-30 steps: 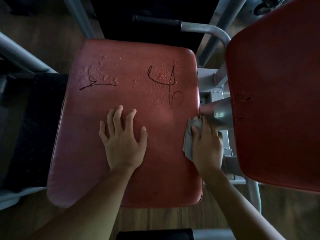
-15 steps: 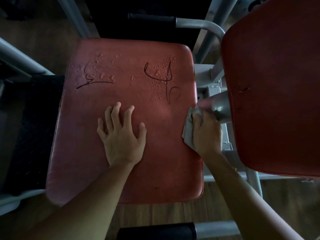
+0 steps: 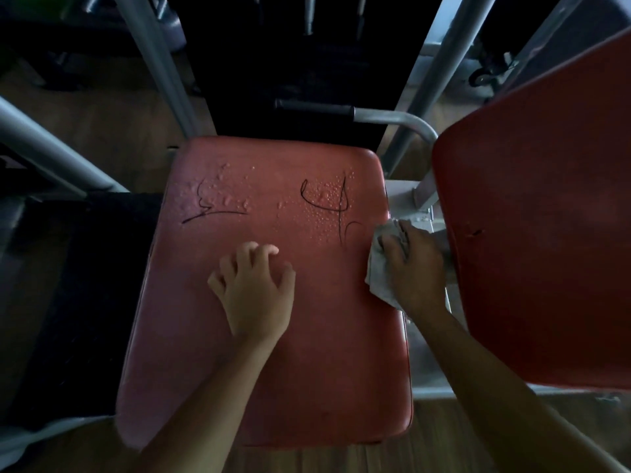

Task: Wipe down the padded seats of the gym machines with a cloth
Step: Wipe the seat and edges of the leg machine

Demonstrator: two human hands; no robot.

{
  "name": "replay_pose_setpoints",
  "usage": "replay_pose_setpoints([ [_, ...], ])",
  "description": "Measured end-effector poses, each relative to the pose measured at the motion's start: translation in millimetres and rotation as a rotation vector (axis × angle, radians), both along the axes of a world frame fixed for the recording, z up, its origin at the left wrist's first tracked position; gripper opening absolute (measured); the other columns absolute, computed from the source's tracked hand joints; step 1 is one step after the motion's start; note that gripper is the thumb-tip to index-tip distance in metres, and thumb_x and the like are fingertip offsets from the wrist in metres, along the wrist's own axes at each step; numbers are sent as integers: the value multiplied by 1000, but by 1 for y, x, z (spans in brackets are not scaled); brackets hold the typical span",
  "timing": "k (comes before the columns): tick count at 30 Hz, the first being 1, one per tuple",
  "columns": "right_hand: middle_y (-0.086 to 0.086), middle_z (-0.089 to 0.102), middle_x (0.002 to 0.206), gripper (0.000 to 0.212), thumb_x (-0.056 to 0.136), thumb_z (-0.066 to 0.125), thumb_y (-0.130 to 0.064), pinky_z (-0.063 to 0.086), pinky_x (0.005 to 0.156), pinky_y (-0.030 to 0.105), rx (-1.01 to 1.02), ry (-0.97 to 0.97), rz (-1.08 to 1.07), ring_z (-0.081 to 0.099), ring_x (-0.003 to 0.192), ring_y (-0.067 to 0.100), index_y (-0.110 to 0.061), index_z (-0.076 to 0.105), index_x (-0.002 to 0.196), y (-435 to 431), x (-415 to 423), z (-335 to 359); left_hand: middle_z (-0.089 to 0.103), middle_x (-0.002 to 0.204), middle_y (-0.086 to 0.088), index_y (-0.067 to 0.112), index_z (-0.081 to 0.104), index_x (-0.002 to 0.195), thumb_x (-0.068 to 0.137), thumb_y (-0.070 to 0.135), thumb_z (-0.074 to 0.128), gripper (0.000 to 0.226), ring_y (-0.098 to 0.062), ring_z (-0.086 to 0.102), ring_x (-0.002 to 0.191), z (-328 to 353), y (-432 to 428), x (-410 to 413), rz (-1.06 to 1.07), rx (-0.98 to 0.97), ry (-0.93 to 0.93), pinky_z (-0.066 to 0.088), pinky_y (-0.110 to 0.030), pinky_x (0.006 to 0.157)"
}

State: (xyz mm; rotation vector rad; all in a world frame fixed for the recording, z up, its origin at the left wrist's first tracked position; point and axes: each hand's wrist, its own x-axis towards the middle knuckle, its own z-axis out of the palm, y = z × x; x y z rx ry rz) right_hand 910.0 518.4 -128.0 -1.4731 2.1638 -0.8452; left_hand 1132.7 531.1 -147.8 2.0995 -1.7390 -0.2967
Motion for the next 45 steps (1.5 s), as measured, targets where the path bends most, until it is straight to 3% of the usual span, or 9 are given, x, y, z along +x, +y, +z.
replay_pose_setpoints([
  [5, 8, 59, 132, 43, 99, 57, -35, 34, 85, 30, 52, 109, -12, 56, 114, 30, -14, 58, 136, -50, 11, -23, 44, 149, -7, 11, 52, 140, 97, 37, 43, 51, -27, 37, 141, -13, -37, 5, -167, -87, 110, 21, -49, 122],
  [8, 9, 59, 130, 44, 100, 53, -41, 40, 83, 33, 51, 131, -78, 58, 112, 31, -15, 57, 135, -86, 3, -32, 41, 154, -9, 8, 50, 144, 99, 34, 44, 53, -27, 32, 148, -22, -36, 4, -239, -98, 76, 19, -50, 125],
  [15, 12, 74, 97, 43, 100, 49, -47, 40, 75, 30, 126, -56, -111, 66, 94, 29, -10, 73, 99, -174, -34, -39, 41, 156, -7, 10, 47, 147, 97, 33, 45, 55, -25, 27, 151, -21, -41, 0, -249, -34, -67, 18, -49, 125],
  [19, 14, 72, 95, 39, 100, 55, -42, 48, 79, 37, 80, -93, -106, 67, 90, 31, -6, 69, 98, -156, -31, -34, 38, 157, -5, 12, 43, 150, 97, 35, 41, 58, -23, 23, 153, -18, -42, -2, -238, 18, -105, 16, -48, 126],
  [24, 22, 68, 109, 41, 101, 53, -39, 46, 79, 37, 145, 125, -126, 64, 102, 39, -3, 64, 117, -93, -11, -31, 36, 158, -5, 13, 39, 152, 97, 36, 38, 60, -23, 20, 154, -14, -43, -3, -232, 74, -142, 18, -50, 125],
  [29, 21, 67, 111, 41, 104, 48, -39, 36, 76, 32, 135, 91, -149, 62, 103, 38, -2, 63, 114, -143, -13, -27, 36, 157, -5, 13, 40, 152, 96, 36, 38, 60, -23, 21, 153, -13, -43, -4, -226, 84, -162, 17, -48, 125],
  [33, 19, 63, 118, 41, 104, 47, -40, 41, 93, 40, 149, 39, -110, 57, 114, 39, -3, 62, 114, -185, -20, -25, 36, 156, -6, 13, 42, 150, 96, 36, 40, 59, -24, 23, 152, -15, -43, -4, -220, 73, -166, 16, -47, 126],
  [38, 18, 67, 112, 38, 103, 51, -37, 32, 74, 28, 107, 42, -161, 62, 104, 33, -3, 65, 112, -149, -17, -29, 33, 158, -4, 16, 41, 151, 96, 37, 39, 59, -22, 20, 153, -14, -44, -3, -214, 77, -137, 14, -46, 126],
  [45, 18, 67, 115, 40, 104, 47, -40, 38, 79, 33, 121, 125, -190, 62, 107, 35, -5, 64, 115, -151, -10, -30, 33, 158, -3, 17, 42, 151, 95, 36, 41, 59, -22, 21, 153, -15, -44, -3, -213, 66, -115, 14, -46, 126],
])
